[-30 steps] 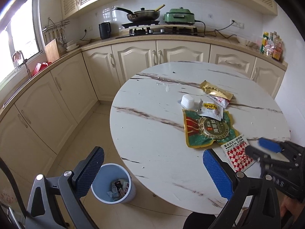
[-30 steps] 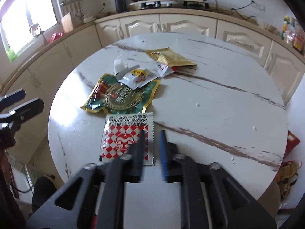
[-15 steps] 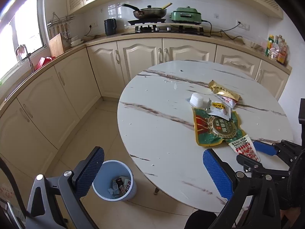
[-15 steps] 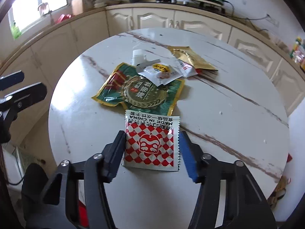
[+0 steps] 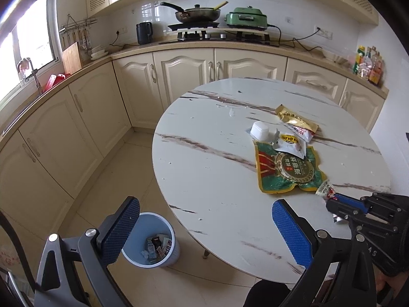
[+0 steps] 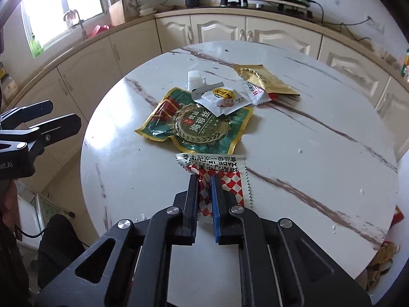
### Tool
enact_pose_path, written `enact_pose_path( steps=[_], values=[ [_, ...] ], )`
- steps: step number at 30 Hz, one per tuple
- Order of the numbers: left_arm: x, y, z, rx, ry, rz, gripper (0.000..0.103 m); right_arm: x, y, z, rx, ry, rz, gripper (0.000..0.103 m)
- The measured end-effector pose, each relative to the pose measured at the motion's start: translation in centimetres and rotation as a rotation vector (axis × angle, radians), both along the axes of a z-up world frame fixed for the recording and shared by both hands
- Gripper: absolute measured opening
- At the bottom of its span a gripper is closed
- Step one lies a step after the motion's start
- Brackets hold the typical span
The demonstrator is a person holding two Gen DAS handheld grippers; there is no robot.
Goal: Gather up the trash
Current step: 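Grasp the red-checked wrapper with the right tool, then grasp the white cube with the left tool while the right tool holds the wrapper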
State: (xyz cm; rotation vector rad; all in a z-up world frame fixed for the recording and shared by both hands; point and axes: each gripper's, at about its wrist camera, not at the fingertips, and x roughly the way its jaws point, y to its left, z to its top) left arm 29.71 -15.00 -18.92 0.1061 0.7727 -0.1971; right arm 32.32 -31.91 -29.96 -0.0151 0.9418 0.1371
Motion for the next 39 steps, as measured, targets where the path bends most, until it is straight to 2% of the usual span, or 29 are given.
enact_pose_path(
  steps=[6, 12, 21, 25, 28, 29, 31, 32, 35, 37, 38, 39],
  values=[
    [0.1, -0.6, 0.2, 0.002, 0.006, -0.015, 0.102, -0.8, -1.7, 1.1, 0.057, -0.046, -0.028, 0.006],
    [1.6, -2.1, 0.9, -0.054, 0.042, -0.047, 0.102, -1.6, -4.1, 3.7, 0.064, -0.131, -0.075, 0.005],
    [8.4, -6.2, 1.5, -0.064, 0.062, -0.061, 0.102, 1.0, -7.1, 6.3, 0.019, -0.171, -0.085, 0.005],
    [13.1, -7.7, 0.2, -0.089, 0.126, -0.023, 0.099, 3.8, -7.6, 6.8, -0.002, -0.163, -0.05, 0.005],
    [16.1, -8.6, -1.1, -0.089, 0.189, -0.001, 0.083, 5.6, -7.9, 6.3, 0.0, -0.147, -0.03, 0.005],
    [16.9, -8.8, -1.7, -0.084, 0.214, 0.005, 0.074, 6.1, -7.9, 6.1, 0.0, -0.141, -0.025, 0.005],
    [18.1, -9.1, -2.5, -0.094, 0.24, 0.007, 0.067, 7.1, -7.9, 5.3, 0.007, -0.122, -0.012, 0.005],
    [18.4, -9.3, -2.7, -0.089, 0.242, 0.007, 0.058, 7.3, -7.8, 5.0, 0.009, -0.117, -0.008, 0.005],
    [19.0, -9.6, -2.9, -0.065, 0.221, 0.007, 0.054, 8.1, -7.6, 4.3, 0.018, -0.102, 0.005, 0.006],
    [19.0, -9.9, -3.2, -0.056, 0.193, -0.009, 0.034, 8.4, -7.6, 3.9, 0.022, -0.095, 0.012, 0.006],
    [18.9, -10.3, -3.4, -0.043, 0.177, -0.021, 0.027, 8.5, -7.5, 3.8, 0.022, -0.095, 0.013, 0.006],
    [18.8, -10.4, -3.5, -0.043, 0.172, -0.034, 0.024, 8.7, -7.4, 3.6, 0.023, -0.091, 0.017, 0.006]
  ],
)
